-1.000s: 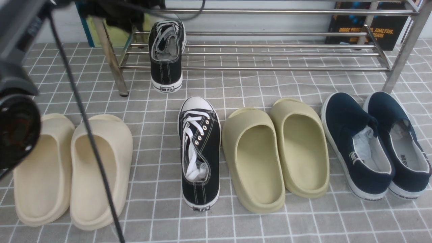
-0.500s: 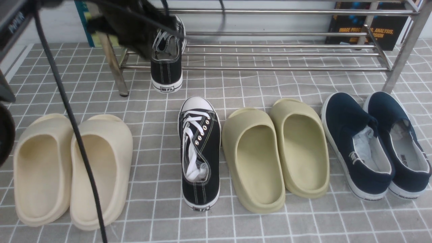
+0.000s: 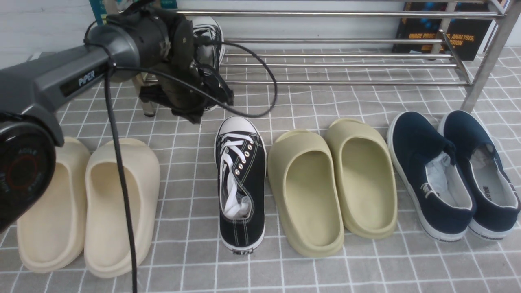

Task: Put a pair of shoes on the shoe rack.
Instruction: Use the left arm to put a shoe into the shoe rack

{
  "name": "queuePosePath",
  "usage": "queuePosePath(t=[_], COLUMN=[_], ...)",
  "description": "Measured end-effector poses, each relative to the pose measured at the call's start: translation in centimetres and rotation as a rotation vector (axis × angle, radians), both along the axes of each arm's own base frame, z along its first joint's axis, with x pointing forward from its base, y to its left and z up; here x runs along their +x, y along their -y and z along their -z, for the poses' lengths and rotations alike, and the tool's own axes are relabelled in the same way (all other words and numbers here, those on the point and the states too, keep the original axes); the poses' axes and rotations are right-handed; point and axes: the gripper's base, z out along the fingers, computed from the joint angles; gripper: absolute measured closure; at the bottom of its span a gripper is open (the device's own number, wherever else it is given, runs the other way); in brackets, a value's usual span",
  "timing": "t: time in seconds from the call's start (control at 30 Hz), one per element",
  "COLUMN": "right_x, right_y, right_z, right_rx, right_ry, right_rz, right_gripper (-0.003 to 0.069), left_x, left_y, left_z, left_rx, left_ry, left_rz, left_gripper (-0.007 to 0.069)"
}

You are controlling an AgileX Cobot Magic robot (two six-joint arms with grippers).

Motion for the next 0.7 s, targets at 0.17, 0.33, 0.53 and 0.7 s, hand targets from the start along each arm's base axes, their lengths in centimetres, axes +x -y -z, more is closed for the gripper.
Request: queuePosePath(t=[0.17,0.33,0.53,0.7], right_x=[0.0,0.0,0.0,0.0], right_y=[0.0,0.0,0.0,0.0], right_z=[0.0,0.0,0.0,0.0], right_rx=[-0.003,-0.003,-0.003,-0.003], right_ry=[0.000,0.000,0.000,0.000], right_rz=[-0.001,-0.001,-0.001,-0.001], right_gripper=[0.0414,0.0414,0.0414,0.0414], left_x=[1.3,2.1,2.4,2.6], left_y=[-2.2,-3.1,-1.5,-1.4], left_z=[-0.9,-1.6,0.3,0.7], left_rx=[-0.055,-0.086,-0.104,-0.103], left_ry=[0.050,0.118,0.088,0.079], left_rz=[-0.122,-0.146,-0.086,-0.080], left_gripper=[0.0638,0.0638,0.0638,0.0638])
